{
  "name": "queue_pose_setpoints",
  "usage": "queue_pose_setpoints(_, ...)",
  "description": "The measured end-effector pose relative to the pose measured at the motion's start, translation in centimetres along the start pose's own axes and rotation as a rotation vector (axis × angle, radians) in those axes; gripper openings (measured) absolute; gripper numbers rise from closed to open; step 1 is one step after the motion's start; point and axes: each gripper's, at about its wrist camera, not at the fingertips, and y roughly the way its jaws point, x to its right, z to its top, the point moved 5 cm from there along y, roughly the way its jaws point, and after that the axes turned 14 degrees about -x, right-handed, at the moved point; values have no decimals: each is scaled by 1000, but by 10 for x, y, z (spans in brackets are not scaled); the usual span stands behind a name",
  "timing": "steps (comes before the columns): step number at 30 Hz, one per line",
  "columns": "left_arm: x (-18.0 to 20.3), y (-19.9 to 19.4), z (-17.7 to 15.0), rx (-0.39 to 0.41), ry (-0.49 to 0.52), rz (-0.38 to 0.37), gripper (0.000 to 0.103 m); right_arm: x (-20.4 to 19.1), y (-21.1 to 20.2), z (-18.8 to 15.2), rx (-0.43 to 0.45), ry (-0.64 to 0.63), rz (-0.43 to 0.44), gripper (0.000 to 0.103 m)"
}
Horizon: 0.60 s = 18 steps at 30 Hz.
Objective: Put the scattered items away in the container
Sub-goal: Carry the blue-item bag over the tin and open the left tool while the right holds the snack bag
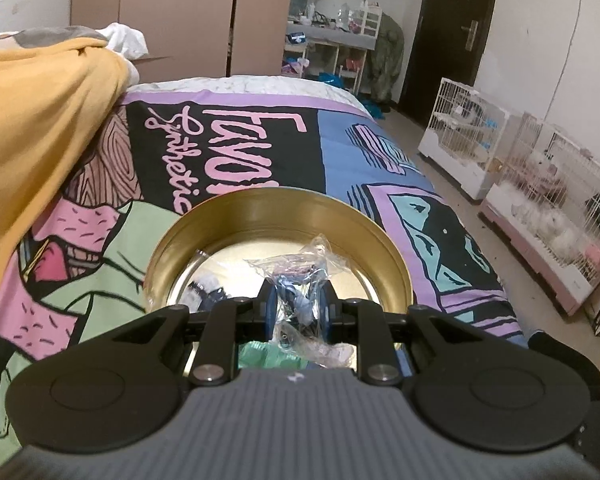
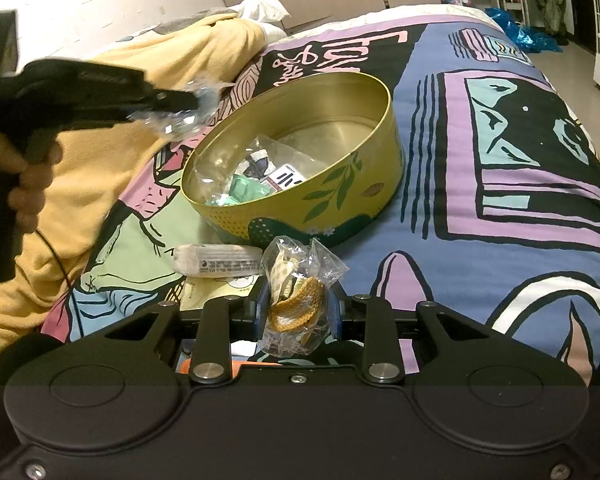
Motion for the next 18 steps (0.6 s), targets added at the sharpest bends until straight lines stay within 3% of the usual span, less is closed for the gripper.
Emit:
queue_pose_setpoints(2, 5, 4, 7, -1, 15, 4, 25, 0, 0, 0, 0, 0, 0, 28)
queue_pose_setpoints(3, 7, 6, 10, 0, 26, 7, 31, 0, 0, 0, 1, -1, -1, 28)
queue_pose_setpoints(4, 11, 8, 13, 6, 44, 11, 53, 0, 0, 1, 1, -1, -1, 28)
queue_pose_setpoints(6, 13, 9, 18, 27, 48, 58, 77, 0, 0, 1, 1, -1, -1, 28)
queue_pose_setpoints(11, 3, 7, 16, 31, -1, 55, 87, 1, 0, 2, 4, 1, -1, 28)
queue_pose_setpoints(18, -20, 2, -19, -6, -32, 48, 92, 3, 0, 2, 5, 7, -3, 28)
